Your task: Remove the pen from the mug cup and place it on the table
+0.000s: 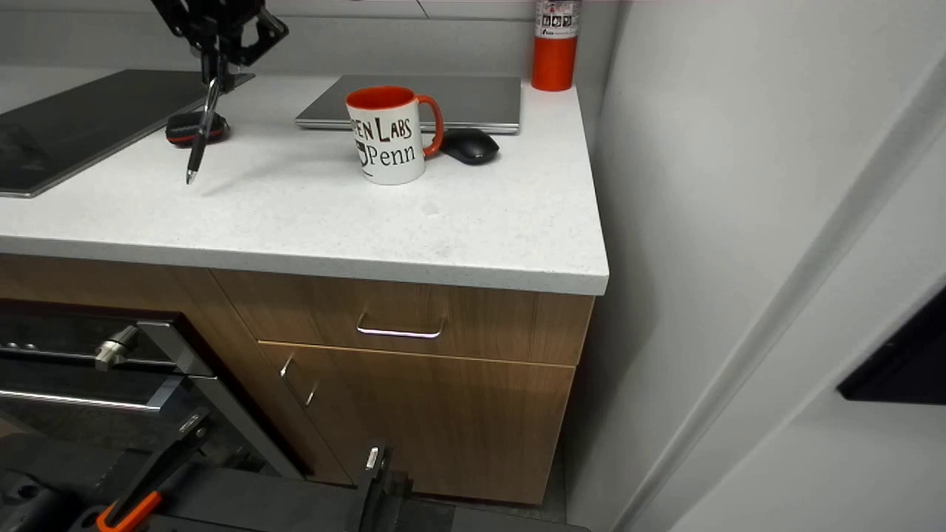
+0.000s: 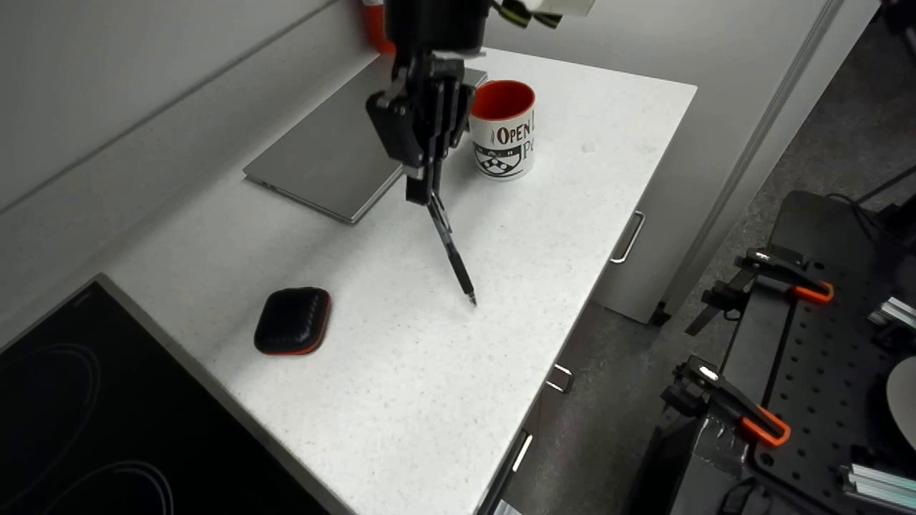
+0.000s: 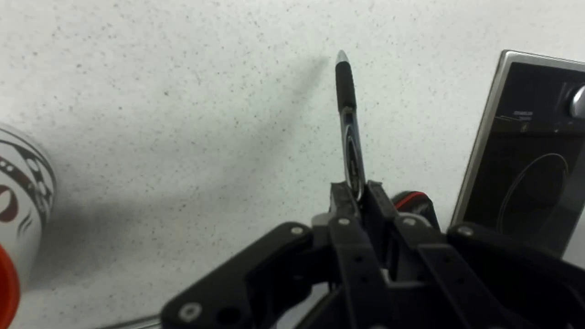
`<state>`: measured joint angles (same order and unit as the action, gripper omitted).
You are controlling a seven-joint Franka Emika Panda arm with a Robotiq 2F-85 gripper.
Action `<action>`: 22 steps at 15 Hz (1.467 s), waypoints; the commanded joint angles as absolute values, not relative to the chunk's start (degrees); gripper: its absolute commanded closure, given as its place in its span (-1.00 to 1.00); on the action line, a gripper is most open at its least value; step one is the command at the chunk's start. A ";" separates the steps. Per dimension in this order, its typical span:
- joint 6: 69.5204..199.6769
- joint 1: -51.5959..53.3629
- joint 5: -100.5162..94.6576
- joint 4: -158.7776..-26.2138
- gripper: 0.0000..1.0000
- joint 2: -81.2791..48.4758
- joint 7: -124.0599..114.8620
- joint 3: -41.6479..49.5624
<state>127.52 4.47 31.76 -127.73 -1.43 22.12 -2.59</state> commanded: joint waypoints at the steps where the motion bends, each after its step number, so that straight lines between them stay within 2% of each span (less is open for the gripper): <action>1: 130.98 4.30 28.54 -123.63 0.94 -8.64 20.97 -3.78; 5: 135.01 4.00 24.90 -121.26 0.94 -12.93 18.36 -4.45; 6: 136.15 3.98 23.91 -121.20 0.25 -13.03 17.67 -4.53; 7: 137.57 3.95 23.15 -121.24 0.24 -13.02 17.29 -4.65; 15: 143.69 3.51 21.19 -121.41 -0.97 -12.17 15.95 -5.01; 22: 142.86 2.73 22.62 -121.78 -1.00 -12.39 17.62 -5.77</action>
